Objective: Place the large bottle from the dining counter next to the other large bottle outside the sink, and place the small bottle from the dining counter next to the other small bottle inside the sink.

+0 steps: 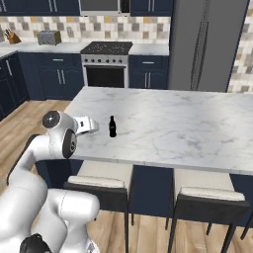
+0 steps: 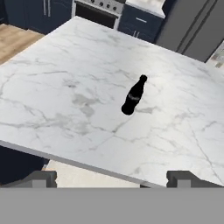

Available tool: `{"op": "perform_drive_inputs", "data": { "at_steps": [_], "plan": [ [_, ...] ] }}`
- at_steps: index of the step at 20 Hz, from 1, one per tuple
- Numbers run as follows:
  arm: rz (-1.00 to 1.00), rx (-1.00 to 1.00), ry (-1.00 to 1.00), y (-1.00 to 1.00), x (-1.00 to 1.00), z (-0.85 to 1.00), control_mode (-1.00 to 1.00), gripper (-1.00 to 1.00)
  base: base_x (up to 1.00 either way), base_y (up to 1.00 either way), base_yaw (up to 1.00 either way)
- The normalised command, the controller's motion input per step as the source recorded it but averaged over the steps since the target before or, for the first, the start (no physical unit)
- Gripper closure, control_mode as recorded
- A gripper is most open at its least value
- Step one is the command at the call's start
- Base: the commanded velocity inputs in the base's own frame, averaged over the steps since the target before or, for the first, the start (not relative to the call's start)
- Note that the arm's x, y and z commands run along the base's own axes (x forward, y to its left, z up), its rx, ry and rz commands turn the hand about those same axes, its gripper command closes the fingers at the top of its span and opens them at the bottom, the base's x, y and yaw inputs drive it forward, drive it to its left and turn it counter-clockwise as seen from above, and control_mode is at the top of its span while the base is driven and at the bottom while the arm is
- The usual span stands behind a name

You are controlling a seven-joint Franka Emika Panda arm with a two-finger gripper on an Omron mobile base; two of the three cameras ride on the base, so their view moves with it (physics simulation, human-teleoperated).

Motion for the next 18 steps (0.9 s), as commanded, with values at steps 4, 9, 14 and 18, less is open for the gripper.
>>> {"op": "perform_drive_inputs", "data": {
  "at_steps": [4, 9, 14, 18],
  "plan": [
    [0.00, 0.21, 0.06, -0.37, 0.33, -0.01, -1.00, -1.00, 0.00, 0.00, 0.00],
    [0.00, 0.15, 0.08, -0.33, 0.28, -0.01, -1.00, -1.00, 0.00, 0.00, 0.00],
    [0.00, 0.02, 0.10, -0.01, 0.40, -0.12, -1.00, -1.00, 0.00, 0.00, 0.00],
    [0.00, 0.00, 0.03, 0.00, 0.25, -0.08, -1.00, -1.00, 0.00, 0.00, 0.00]
  ]
}}
